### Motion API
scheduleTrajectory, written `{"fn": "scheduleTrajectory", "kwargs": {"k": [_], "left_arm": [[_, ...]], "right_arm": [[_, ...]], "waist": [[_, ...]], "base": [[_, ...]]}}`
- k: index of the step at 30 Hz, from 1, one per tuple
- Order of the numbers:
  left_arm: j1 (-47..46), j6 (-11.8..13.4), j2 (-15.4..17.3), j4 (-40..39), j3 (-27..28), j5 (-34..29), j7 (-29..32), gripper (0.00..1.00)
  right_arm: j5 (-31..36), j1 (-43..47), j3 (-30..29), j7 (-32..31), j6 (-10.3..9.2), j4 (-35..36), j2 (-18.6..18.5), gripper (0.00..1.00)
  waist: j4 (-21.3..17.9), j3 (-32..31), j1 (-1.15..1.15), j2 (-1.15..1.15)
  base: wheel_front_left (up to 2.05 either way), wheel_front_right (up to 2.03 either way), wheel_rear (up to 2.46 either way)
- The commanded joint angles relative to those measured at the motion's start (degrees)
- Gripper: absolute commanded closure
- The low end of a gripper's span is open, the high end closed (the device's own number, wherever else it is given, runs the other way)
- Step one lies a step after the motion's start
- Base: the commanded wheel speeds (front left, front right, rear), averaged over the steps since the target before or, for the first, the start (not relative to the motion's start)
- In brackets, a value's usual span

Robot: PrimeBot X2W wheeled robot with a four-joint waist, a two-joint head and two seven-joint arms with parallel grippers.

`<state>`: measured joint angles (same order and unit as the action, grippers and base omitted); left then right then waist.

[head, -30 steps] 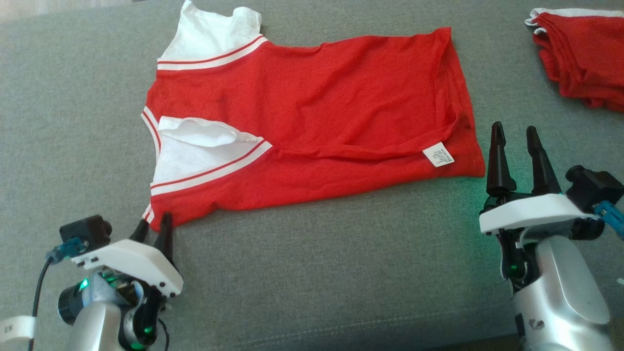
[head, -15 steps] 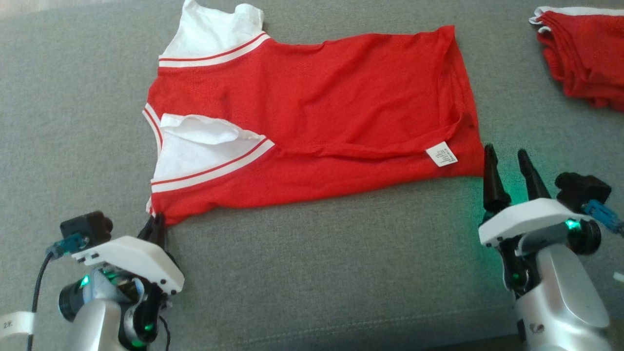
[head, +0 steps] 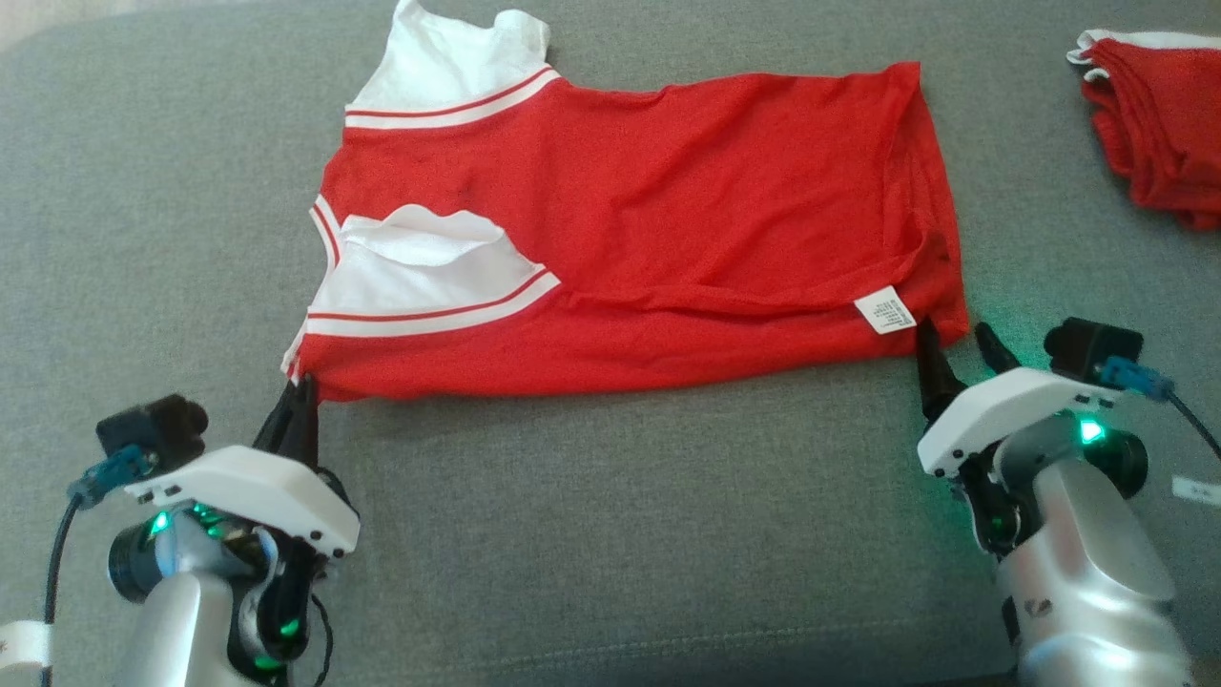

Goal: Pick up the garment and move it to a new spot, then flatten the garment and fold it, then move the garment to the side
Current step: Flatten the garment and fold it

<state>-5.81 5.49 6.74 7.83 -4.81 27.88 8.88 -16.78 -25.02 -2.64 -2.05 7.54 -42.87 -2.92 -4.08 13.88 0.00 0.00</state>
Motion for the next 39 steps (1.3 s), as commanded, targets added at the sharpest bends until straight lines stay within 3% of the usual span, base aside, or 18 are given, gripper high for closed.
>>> {"fn": "scheduleTrajectory", "kwargs": {"k": [1, 3, 5, 6, 7, 13, 24, 28, 29, 31, 33, 34, 35, 36, 39], "left_arm": [[-0.21, -0.08, 0.77, -2.05, 1.84, 0.23, -0.61, 1.00], [-0.11, -0.18, 0.65, -2.11, 1.68, 0.31, -0.97, 1.00], [-0.01, -0.33, 0.62, -2.17, 1.53, 0.34, -1.35, 1.00], [0.09, -0.40, 0.63, -2.29, 1.48, 0.36, -1.52, 1.00], [0.24, -0.45, 0.67, -2.50, 1.45, 0.35, -1.71, 1.00], [2.51, -0.20, 1.11, -5.68, 1.81, 0.49, -2.32, 1.00], [18.51, 1.97, 2.65, -20.61, 3.03, 1.83, 1.68, 1.00], [22.21, 2.84, 2.00, -21.97, 2.69, 2.52, 2.99, 1.00], [22.90, 3.02, 1.79, -21.76, 2.62, 2.72, 3.16, 1.00], [23.59, 3.29, 1.32, -20.70, 2.54, 3.17, 3.22, 1.00], [23.69, 3.44, 1.13, -19.30, 2.59, 3.29, 2.97, 1.00], [23.62, 3.42, 1.16, -18.77, 2.62, 3.30, 2.83, 0.95], [23.50, 3.32, 1.27, -18.53, 2.71, 3.27, 2.57, 0.44], [23.33, 3.18, 1.58, -18.54, 2.83, 3.15, 2.38, 0.00], [22.21, 2.84, 3.36, -19.60, 3.67, 2.38, 2.14, 0.00]], "right_arm": [[-0.40, -0.82, 2.10, -1.30, -0.05, -0.04, 0.04, 0.19], [-0.67, -1.24, 2.98, -2.71, -0.05, -1.08, 0.04, 0.54], [-1.04, -1.37, 3.61, -3.49, -0.05, -1.45, 0.04, 0.68], [-1.22, -1.29, 3.72, -3.66, -0.05, -1.42, 0.04, 0.80], [-1.33, -1.12, 3.72, -3.66, -0.05, -1.20, 0.04, 1.00], [-1.62, 2.50, 3.48, -3.71, -0.05, 3.45, -0.46, 1.00], [-7.75, 20.97, 3.40, -12.67, -0.05, 27.33, -3.60, 1.00], [-8.17, 24.95, 1.97, -14.88, -0.05, 31.57, -3.30, 1.00], [-7.94, 25.82, 1.43, -15.25, -0.05, 32.46, -3.07, 0.97], [-7.35, 26.92, 0.44, -15.47, -0.05, 33.54, -2.44, 0.53], [-6.73, 27.41, 0.15, -15.64, -0.05, 34.06, -1.85, 0.01], [-6.29, 27.51, -0.08, -15.61, -0.05, 34.33, -1.58, 0.00], [-5.94, 27.61, -0.29, -15.51, -0.05, 34.66, -1.35, 0.00], [-5.65, 27.76, -0.53, -15.42, -0.05, 35.02, -1.16, 0.00], [-4.39, 28.15, -1.50, -14.53, -0.05, 36.33, -0.81, 0.00]], "waist": [[0.19, -0.29, 0.00, 0.00], [0.41, -0.64, 0.00, 0.00], [0.54, -1.12, 0.00, 0.00], [0.57, -1.41, 0.00, 0.00], [0.58, -1.70, 0.00, 0.00], [0.34, -4.09, 0.00, 0.00], [-1.18, -7.31, 0.00, 0.00], [-1.56, -7.46, 0.00, 0.00], [-1.67, -7.50, 0.00, 0.00], [-1.89, -7.54, 0.00, 0.00], [-2.26, -7.52, 0.00, 0.00], [-2.48, -7.50, 0.00, 0.00], [-2.74, -7.48, 0.00, 0.00], [-2.95, -7.44, 0.00, 0.00], [-3.66, -7.20, 0.00, 0.00]], "base": [[0.00, 0.00, 0.00], [0.00, 0.00, 0.00], [0.00, 0.00, 0.00], [0.00, 0.00, 0.00], [0.00, 0.00, 0.00], [0.00, 0.00, 0.00], [0.00, 0.00, 0.00], [0.00, 0.00, 0.00], [0.00, 0.00, 0.00], [0.00, 0.00, 0.00], [0.00, 0.00, 0.00], [0.00, 0.00, 0.00], [0.00, 0.00, 0.00], [0.00, 0.00, 0.00], [0.00, 0.00, 0.00]]}}
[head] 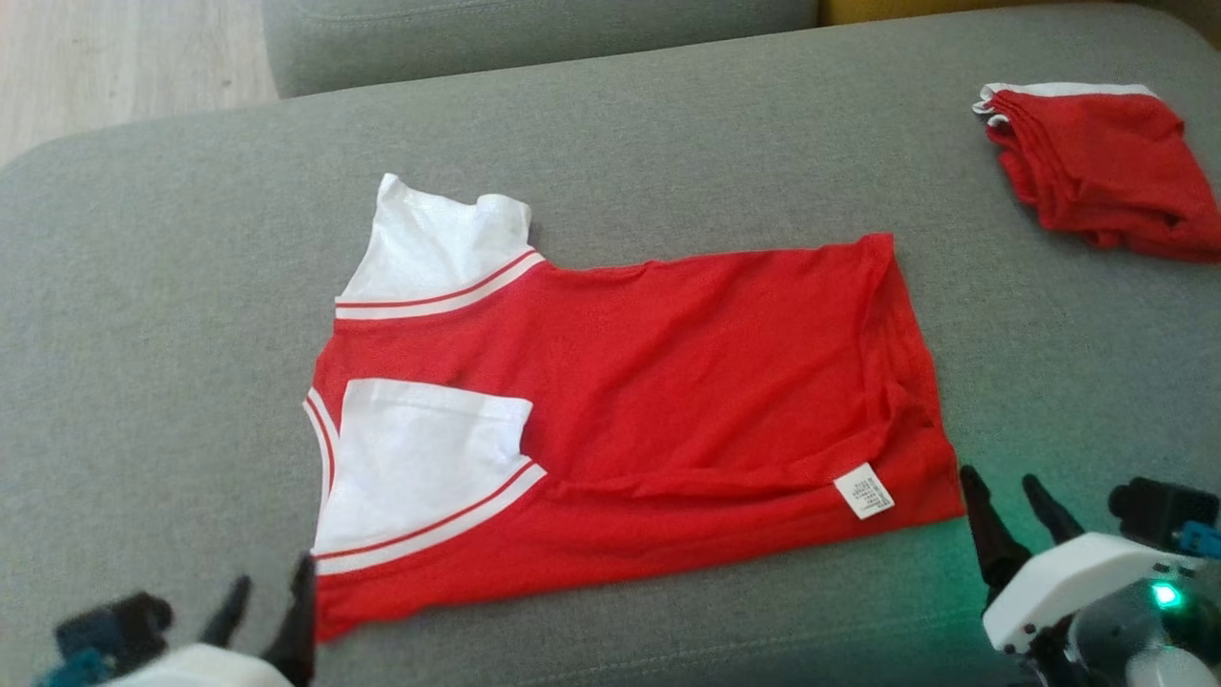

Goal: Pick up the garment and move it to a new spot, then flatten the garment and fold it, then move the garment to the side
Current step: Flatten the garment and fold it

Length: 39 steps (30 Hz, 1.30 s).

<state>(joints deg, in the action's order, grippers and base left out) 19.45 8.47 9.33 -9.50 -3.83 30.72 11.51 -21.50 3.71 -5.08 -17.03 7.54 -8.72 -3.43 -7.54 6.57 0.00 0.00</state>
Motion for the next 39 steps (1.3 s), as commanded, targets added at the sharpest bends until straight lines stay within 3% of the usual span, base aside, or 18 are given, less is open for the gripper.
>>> {"fn": "scheduleTrajectory", "kwargs": {"k": [1, 6, 8, 16, 25, 39], "left_arm": [[-3.79, -0.33, 1.59, -2.93, 2.97, -0.84, -0.47, 0.00], [-11.46, -1.84, 7.14, -6.70, 2.67, -3.79, 2.89, 0.00], [-16.37, -4.01, 9.61, -7.11, 1.09, -4.05, 6.07, 0.00], [-39.57, -10.30, 18.02, 2.40, -2.31, -4.93, 18.80, 0.00], [-57.28, -11.48, 21.88, 18.17, -2.57, -5.90, 25.20, 0.00], [-64.57, -11.90, 24.52, 31.11, -3.68, -7.45, 25.59, 0.00]], "right_arm": [[0.79, -0.52, 0.73, 0.90, -0.05, 2.73, -0.22, 0.00], [2.65, -2.26, 1.74, 3.23, -0.05, 6.35, 0.10, 0.00], [3.19, -3.90, 3.08, 3.89, -0.05, 7.51, 0.19, 0.00], [4.34, -13.37, 11.16, 5.21, -0.05, 7.35, 0.31, 0.00], [3.76, -20.69, 18.46, 7.95, -0.05, 4.25, 0.04, 0.00], [2.84, -23.89, 22.19, 10.05, -0.05, 3.32, -0.83, 0.00]], "waist": [[-0.48, 0.29, 0.00, 0.00], [-2.21, 1.80, 0.00, 0.00], [-3.00, 2.90, 0.00, 0.00], [-7.45, 10.13, 0.00, 0.00], [-12.11, 16.65, 0.00, 0.00], [-14.76, 19.29, 0.00, 0.00]], "base": [[0.00, 0.00, 0.00], [0.00, 0.00, 0.00], [0.00, 0.00, 0.00], [0.00, 0.00, 0.00], [0.00, 0.00, 0.00], [0.00, 0.00, 0.00]]}}
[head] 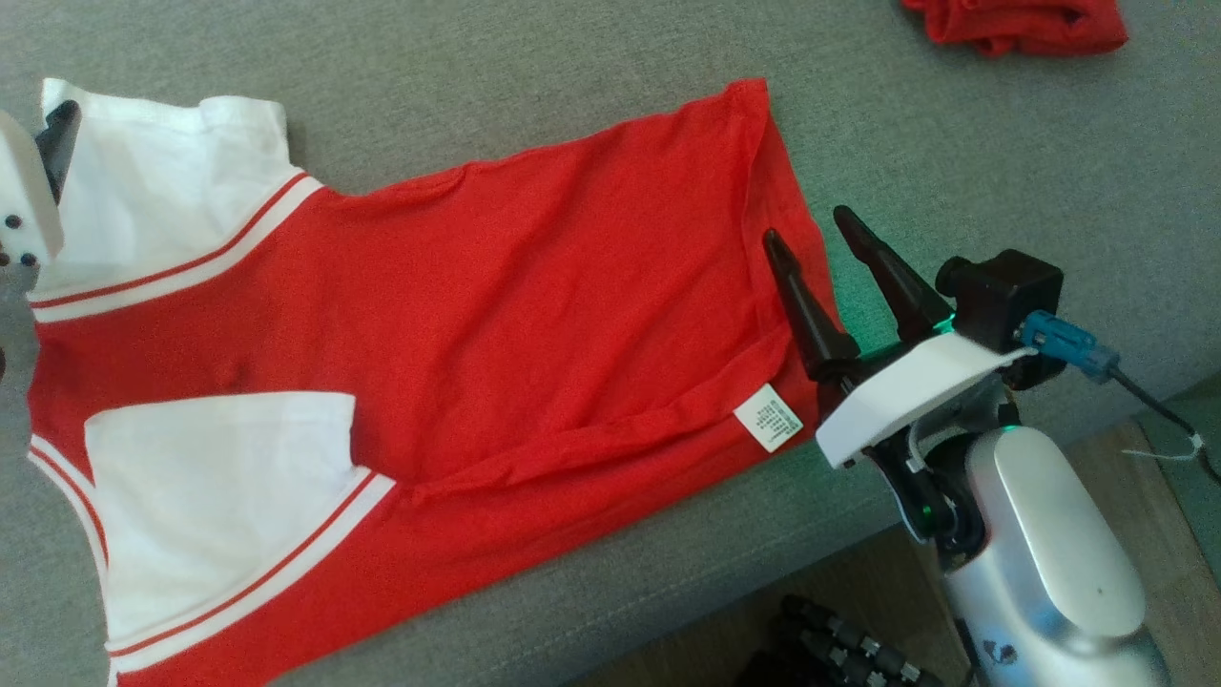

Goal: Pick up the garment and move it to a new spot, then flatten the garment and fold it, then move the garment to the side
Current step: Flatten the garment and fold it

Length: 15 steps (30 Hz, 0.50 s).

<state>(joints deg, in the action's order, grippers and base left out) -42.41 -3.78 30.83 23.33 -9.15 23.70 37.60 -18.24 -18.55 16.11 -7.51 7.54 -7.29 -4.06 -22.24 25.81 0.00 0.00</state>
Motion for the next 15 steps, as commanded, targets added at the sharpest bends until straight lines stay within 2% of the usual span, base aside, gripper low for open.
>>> {"fn": "scheduleTrajectory", "kwargs": {"k": [1, 9, 10, 11, 14, 15], "left_arm": [[-2.78, 0.48, 2.92, -1.33, 1.46, -0.56, -0.60, 0.00], [-3.44, 0.58, 2.87, 1.27, 0.11, -1.30, -1.45, 0.00], [-3.47, 0.72, 2.88, 1.41, -0.02, -1.45, -1.54, 0.04], [-3.52, 0.93, 2.89, 1.53, -0.13, -1.63, -1.68, 0.16], [-3.68, 0.98, 2.75, 1.89, -0.53, -1.71, -1.86, 0.92], [-3.77, 0.80, 2.68, 1.94, -0.74, -1.65, -1.86, 1.00]], "right_arm": [[-0.44, -1.72, 1.05, 0.53, -0.05, 1.94, -0.21, 0.00], [-0.74, -3.16, 1.93, 0.76, -0.05, 1.83, -0.33, 0.00], [-0.77, -3.35, 1.99, 0.83, -0.05, 1.79, -0.32, 0.00], [-0.81, -3.49, 2.04, 0.91, -0.05, 1.76, -0.31, 0.00], [-0.98, -3.88, 2.01, 1.03, -0.05, 1.58, -0.54, 0.00], [-0.93, -4.08, 1.88, 0.98, -0.05, 1.45, -0.74, 0.00]], "waist": [[-0.16, 0.14, 0.00, 0.00], [-1.55, 1.20, 0.00, 0.00], [-1.66, 1.32, 0.00, 0.00], [-1.74, 1.42, 0.00, 0.00], [-1.78, 1.62, 0.00, 0.00], [-1.71, 1.58, 0.00, 0.00]], "base": [[0.00, 0.00, 0.00], [0.00, 0.00, 0.00], [0.00, 0.00, 0.00], [0.00, 0.00, 0.00], [0.00, 0.00, 0.00], [0.00, 0.00, 0.00]]}}
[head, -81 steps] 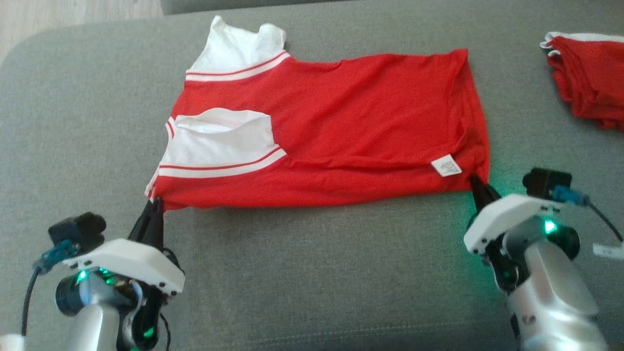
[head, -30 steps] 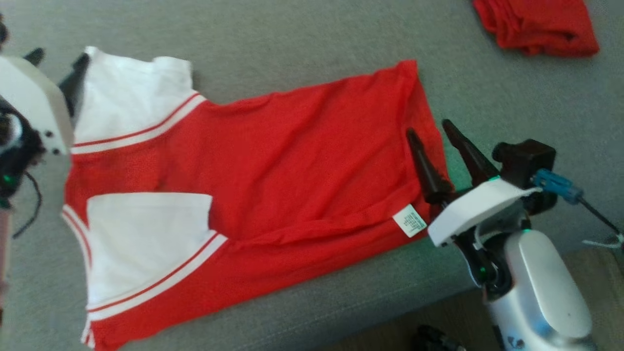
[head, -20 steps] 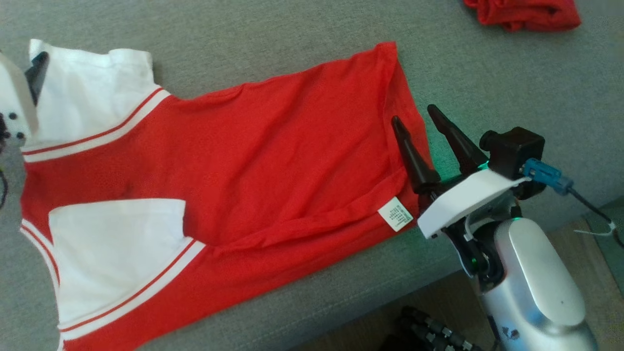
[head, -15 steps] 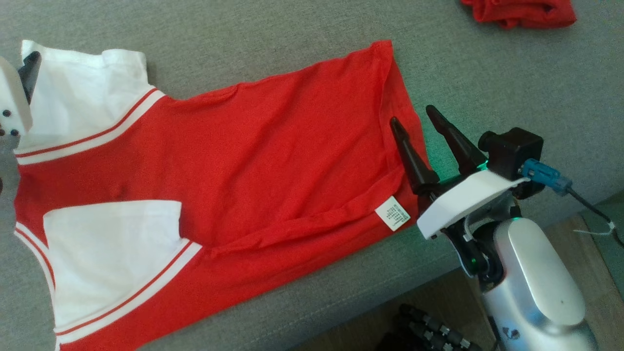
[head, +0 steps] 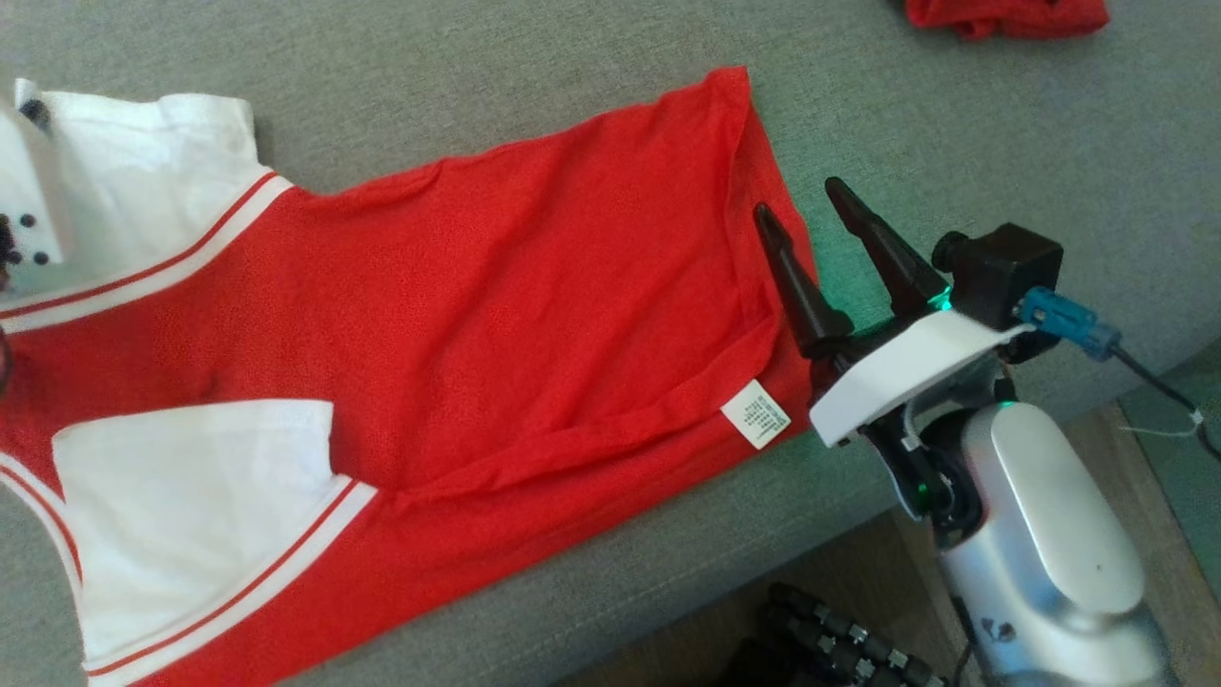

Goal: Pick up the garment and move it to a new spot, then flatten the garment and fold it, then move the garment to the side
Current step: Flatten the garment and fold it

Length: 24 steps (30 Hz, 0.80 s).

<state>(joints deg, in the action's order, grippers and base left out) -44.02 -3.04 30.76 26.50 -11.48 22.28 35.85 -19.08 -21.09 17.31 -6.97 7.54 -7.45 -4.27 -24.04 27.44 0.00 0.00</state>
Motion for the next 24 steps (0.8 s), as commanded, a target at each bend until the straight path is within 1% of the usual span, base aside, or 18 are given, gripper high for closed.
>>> {"fn": "scheduleTrajectory", "kwargs": {"k": [1, 4, 8, 12, 15, 22, 23, 24], "left_arm": [[-2.25, -0.12, 2.66, -1.27, 1.35, -0.19, -0.17, 1.00], [-2.62, -0.77, 2.28, -1.65, 0.71, 0.02, -1.04, 1.00], [-3.02, -1.16, 0.96, -2.86, 0.43, 0.52, -4.21, 1.00], [-2.12, -1.40, -0.98, -5.29, 0.52, 1.78, -7.83, 1.00], [-0.62, -1.32, -2.21, -8.08, 1.04, 3.06, -9.98, 1.00], [3.98, -0.52, -3.87, -15.66, 1.99, 5.37, -12.39, 1.00], [3.98, -0.52, -3.87, -15.66, 1.99, 5.37, -12.39, 1.00], [4.54, -0.44, -4.19, -16.46, 1.91, 5.58, -12.59, 1.00]], "right_arm": [[0.01, -1.78, 0.49, 0.35, -0.05, 1.43, -0.78, 0.00], [0.70, -3.04, -0.01, -0.48, -0.05, 0.49, -1.87, 0.00], [2.46, -6.36, -0.20, -2.20, -0.05, -2.59, -4.48, 0.00], [3.52, -10.33, -0.28, -4.07, -0.05, -8.05, -7.05, 0.00], [4.04, -13.12, -0.58, -4.74, -0.05, -12.58, -8.04, 0.00], [4.76, -19.36, 0.60, -6.76, -0.05, -23.21, -10.00, 0.00], [4.76, -19.36, 0.60, -6.76, -0.05, -23.21, -10.00, 0.00], [4.87, -20.21, 0.54, -6.92, -0.05, -24.70, -10.28, 0.00]], "waist": [[0.25, -0.18, 0.00, 0.00], [1.03, -0.89, 0.00, 0.00], [2.76, -2.52, 0.00, 0.00], [5.26, -4.26, 0.00, 0.00], [7.40, -4.91, 0.00, 0.00], [12.40, -4.19, 0.00, 0.00], [12.40, -4.19, 0.00, 0.00], [13.05, -4.00, 0.00, 0.00]], "base": [[0.00, 0.00, 0.00], [0.00, 0.00, 0.00], [0.00, 0.00, 0.00], [0.00, 0.00, 0.00], [0.00, 0.00, 0.00], [0.00, 0.00, 0.00], [0.00, 0.00, 0.00], [0.00, 0.00, 0.00]]}}
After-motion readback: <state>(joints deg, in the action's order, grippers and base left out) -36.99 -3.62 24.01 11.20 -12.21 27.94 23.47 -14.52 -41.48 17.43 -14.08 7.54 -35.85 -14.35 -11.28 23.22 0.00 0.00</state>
